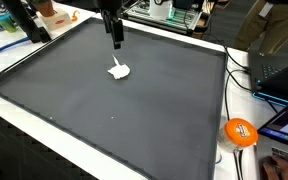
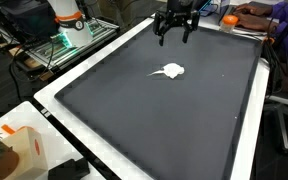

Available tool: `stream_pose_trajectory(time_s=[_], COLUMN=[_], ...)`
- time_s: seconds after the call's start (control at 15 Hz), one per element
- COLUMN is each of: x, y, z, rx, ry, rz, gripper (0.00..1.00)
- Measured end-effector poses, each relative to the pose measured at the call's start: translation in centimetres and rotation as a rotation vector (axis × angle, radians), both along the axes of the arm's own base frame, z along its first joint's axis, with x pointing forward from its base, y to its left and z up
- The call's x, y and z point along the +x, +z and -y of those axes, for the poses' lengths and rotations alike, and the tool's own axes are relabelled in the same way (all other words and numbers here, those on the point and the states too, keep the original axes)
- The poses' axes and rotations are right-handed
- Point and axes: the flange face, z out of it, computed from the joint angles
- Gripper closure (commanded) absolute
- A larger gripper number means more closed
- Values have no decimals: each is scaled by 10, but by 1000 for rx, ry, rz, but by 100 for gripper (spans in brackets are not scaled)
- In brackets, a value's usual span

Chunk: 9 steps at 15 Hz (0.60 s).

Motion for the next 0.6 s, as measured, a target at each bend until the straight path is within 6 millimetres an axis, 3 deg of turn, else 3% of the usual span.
stream_pose_trajectory(time_s=[0.33,0.6], x=[-45,-68], y=[7,10], z=[-4,-6], rx=[-87,-109], ry=[267,392], rz=[-14,167], gripper=[0,0])
